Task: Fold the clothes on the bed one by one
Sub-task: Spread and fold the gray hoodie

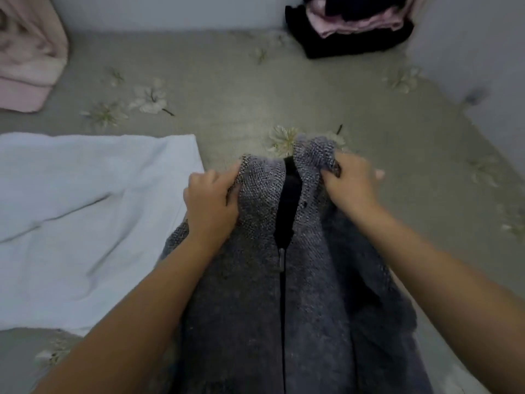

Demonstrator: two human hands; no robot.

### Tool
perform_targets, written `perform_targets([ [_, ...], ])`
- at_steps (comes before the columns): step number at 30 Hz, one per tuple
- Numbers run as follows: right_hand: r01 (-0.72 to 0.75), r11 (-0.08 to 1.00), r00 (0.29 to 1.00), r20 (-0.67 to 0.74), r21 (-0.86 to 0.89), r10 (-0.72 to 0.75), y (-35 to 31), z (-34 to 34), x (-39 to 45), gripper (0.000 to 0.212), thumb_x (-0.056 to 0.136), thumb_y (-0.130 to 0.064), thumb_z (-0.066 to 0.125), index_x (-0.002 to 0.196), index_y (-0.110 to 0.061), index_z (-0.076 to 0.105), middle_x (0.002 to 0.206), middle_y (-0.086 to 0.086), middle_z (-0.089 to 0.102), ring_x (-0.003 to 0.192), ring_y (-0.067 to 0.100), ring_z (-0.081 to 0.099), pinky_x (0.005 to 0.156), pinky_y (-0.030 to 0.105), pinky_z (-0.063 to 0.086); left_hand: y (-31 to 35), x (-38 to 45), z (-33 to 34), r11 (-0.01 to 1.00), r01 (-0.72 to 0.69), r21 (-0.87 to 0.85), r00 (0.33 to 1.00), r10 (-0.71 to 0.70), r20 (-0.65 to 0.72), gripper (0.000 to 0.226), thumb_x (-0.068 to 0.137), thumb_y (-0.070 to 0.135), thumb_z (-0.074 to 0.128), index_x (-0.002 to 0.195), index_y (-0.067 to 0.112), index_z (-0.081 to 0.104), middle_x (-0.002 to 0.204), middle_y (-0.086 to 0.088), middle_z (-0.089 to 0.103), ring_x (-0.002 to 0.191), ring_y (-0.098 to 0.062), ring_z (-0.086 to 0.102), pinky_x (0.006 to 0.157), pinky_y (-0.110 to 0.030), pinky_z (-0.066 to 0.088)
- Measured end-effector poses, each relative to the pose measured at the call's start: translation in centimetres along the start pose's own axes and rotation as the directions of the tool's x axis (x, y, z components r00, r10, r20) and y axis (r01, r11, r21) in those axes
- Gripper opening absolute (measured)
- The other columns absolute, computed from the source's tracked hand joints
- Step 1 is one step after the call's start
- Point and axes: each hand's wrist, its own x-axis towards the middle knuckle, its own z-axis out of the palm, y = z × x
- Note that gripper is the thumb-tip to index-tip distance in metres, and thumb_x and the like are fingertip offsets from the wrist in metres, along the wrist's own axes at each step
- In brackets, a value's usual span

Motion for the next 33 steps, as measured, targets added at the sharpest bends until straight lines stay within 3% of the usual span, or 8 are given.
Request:
perform_targets([
  [4,0.274,0.93,0.938,-0.145,-0.244,-0.315,-0.3,0.2,3.7,0.034,0.086,-0.018,0.058,0.119,-0.008,0.057,0.097,0.019,0.059,0.099,0.033,0.051,0.087,0.039,0.023,-0.6,3.0,0.7,0.986,-0.005,0.167,0.974,0.043,-0.224,0.037,0.08,0.004,0.064,0.116,0.006,0.063,0.071,-0.021,0.057,0.069,-0.037,0.054,0.059,-0.036,0.033],
  [9,0.137,0.847,0.915,0.393,-0.514,0.09,3.0,5.5,0.5,0.055,0.092,-0.027,0.048,0.139,-0.008,0.03,0.149,0.013,0.023,0.14,0.031,0.01,0.111,0.056,0.007,-2.7,0.5,4.5,0.819,0.248,0.517,0.832,-0.453,0.319,0.047,0.091,0.021,0.049,0.135,0.011,0.034,0.127,-0.015,0.042,0.117,-0.031,0.035,0.089,-0.041,0.031],
  [15,0.078,0.853,0.819,0.52,-0.516,0.241,9.6,8.6,-9.5,0.068,0.093,-0.047,0.039,0.147,-0.021,0.009,0.156,0.011,-0.001,0.143,0.03,-0.006,0.11,0.058,-0.003,-3.7,-10.3,7.6,0.89,0.027,0.455,0.738,-0.325,0.591,0.062,0.097,0.044,0.031,0.147,0.014,0.012,0.156,-0.009,0.004,0.143,-0.024,-0.002,0.114,-0.046,0.005],
  [19,-0.061,0.863,0.794,0.5,-0.502,0.347,12.9,7.9,-17.2,0.088,0.086,-0.06,0.042,0.147,-0.023,-0.009,0.153,0.016,-0.016,0.142,0.033,-0.01,0.111,0.056,0.008,-1.7,-17.4,8.2,0.958,-0.009,0.288,0.756,-0.182,0.629,0.064,0.094,0.044,0.04,0.145,0.013,0.021,0.154,-0.012,0.011,0.143,-0.028,0.003,0.112,-0.047,-0.01],
  [23,-0.282,0.865,0.776,0.432,-0.415,0.46,14.7,6.0,-20.2,0.092,0.081,-0.057,0.055,0.147,-0.026,0.0,0.152,0.02,0.011,0.136,0.035,0.023,0.107,0.05,0.026,-0.9,-21.6,9.0,0.92,-0.072,0.385,0.589,-0.272,0.761,0.07,0.092,0.058,0.021,0.147,0.022,-0.004,0.155,-0.009,-0.01,0.143,-0.024,-0.013,0.111,-0.049,-0.014],
  [26,-0.538,0.797,0.729,0.322,-0.276,0.604,16.8,4.6,-19.3,0.052,0.086,-0.037,0.059,0.127,-0.009,0.044,0.119,0.022,0.057,0.104,0.035,0.055,0.095,0.047,0.039,-1.1,-22.0,9.4,0.89,-0.08,0.448,0.554,-0.334,0.763,0.07,0.091,0.061,0.015,0.146,0.026,-0.009,0.155,-0.006,-0.013,0.142,-0.022,-0.014,0.112,-0.051,-0.009],
  [29,-0.444,0.807,0.79,0.255,-0.39,0.558,19.4,2.5,-18.0,0.021,0.089,-0.023,0.053,0.095,-0.003,0.058,0.095,0.021,0.065,0.09,0.035,0.059,0.092,0.042,0.036,0.1,-21.2,9.4,0.856,-0.088,0.51,0.56,-0.381,0.736,0.071,0.091,0.062,0.019,0.147,0.025,-0.002,0.156,-0.008,-0.008,0.143,-0.024,-0.01,0.111,-0.054,-0.003],
  [33,-0.371,0.799,0.855,0.161,-0.473,0.492,23.5,-1.4,-14.5,0.016,0.087,-0.012,0.051,0.096,-0.004,0.06,0.095,0.022,0.064,0.091,0.036,0.058,0.091,0.037,0.03,5.4,-20.2,10.9,0.902,-0.102,0.42,0.628,-0.269,0.73,0.066,0.094,0.055,0.025,0.147,0.019,0.012,0.156,-0.009,-0.004,0.143,-0.024,-0.009,0.112,-0.052,-0.005],
])
